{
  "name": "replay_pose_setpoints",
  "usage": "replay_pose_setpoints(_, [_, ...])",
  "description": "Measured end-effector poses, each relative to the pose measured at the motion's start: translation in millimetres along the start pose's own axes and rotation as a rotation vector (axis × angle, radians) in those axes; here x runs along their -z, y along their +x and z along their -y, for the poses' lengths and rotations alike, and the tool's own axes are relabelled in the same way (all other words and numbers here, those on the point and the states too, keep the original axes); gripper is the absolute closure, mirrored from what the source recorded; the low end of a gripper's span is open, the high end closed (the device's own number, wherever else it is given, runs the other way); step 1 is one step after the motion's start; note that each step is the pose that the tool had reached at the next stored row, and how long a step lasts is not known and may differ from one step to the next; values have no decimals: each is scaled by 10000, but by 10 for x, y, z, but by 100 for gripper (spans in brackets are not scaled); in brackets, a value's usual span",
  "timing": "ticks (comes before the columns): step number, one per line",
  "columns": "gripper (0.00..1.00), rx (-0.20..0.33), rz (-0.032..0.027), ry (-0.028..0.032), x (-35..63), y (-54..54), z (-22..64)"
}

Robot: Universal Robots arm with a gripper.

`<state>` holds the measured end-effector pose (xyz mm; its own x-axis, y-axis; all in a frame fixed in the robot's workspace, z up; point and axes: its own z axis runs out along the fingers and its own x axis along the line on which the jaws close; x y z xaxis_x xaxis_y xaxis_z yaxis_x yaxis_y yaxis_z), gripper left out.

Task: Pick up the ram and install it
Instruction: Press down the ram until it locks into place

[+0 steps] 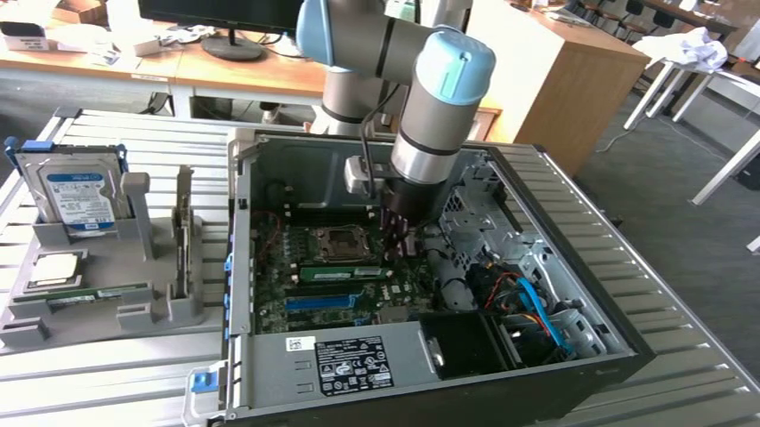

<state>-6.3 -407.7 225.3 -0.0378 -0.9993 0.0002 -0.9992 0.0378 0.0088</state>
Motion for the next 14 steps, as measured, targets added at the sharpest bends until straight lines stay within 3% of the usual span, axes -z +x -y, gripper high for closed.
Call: replay_pose_setpoints(14, [90, 0, -16, 19, 6, -1, -2])
